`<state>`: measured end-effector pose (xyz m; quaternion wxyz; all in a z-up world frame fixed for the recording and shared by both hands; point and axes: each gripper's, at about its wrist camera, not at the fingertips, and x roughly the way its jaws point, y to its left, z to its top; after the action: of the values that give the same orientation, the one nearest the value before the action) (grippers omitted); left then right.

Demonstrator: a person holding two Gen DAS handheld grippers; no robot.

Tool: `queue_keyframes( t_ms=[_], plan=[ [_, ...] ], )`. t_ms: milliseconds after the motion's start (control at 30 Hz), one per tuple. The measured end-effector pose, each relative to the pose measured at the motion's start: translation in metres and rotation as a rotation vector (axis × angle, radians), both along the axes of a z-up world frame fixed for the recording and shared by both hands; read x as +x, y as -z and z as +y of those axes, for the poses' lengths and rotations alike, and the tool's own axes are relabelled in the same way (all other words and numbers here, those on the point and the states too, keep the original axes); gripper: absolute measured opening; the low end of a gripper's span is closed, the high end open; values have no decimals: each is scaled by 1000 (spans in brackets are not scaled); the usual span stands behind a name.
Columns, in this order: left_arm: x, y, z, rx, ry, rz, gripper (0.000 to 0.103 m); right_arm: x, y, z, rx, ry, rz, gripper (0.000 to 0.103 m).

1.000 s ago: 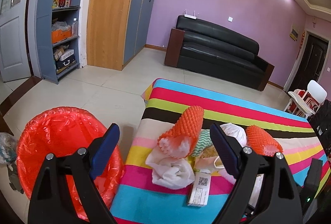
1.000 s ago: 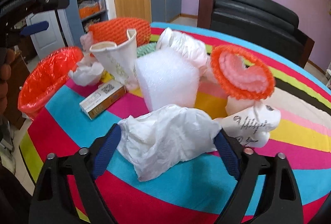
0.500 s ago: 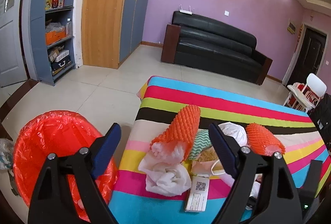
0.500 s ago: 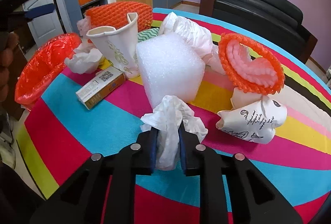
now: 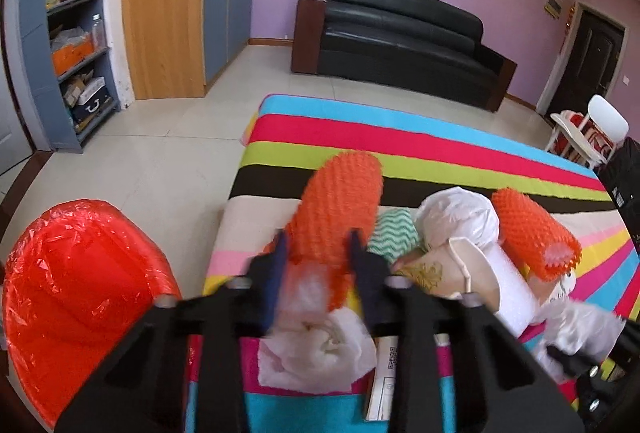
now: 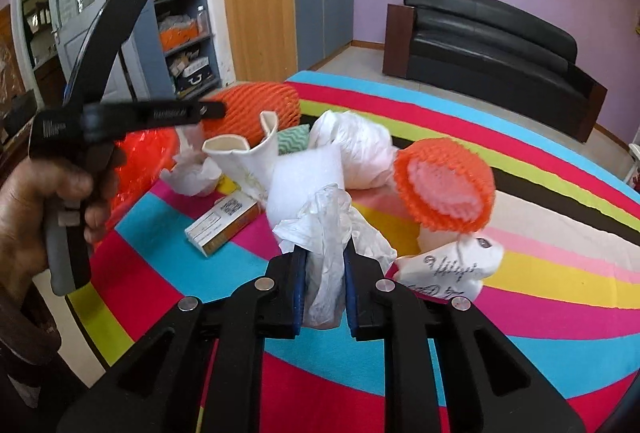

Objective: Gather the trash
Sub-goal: 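Carry the tissue and orange foam net over the red bin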

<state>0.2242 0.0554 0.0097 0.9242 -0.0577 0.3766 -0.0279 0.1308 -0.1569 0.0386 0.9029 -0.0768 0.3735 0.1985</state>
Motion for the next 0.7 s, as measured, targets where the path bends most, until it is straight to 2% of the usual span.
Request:
queue_keyframes(
  t_ms=[233,433,700],
  plan=[
    [-10,-11,-3,27,17,-50,14,1,-15,-10,41,28,-41,18],
    [-25,-29,-1,12,16,-110,14,8,-32,-13,75,49,-93,18],
    [-50,-49,6,9,11,-163,14,16,-38,-7,111,50,-102,18]
  ],
)
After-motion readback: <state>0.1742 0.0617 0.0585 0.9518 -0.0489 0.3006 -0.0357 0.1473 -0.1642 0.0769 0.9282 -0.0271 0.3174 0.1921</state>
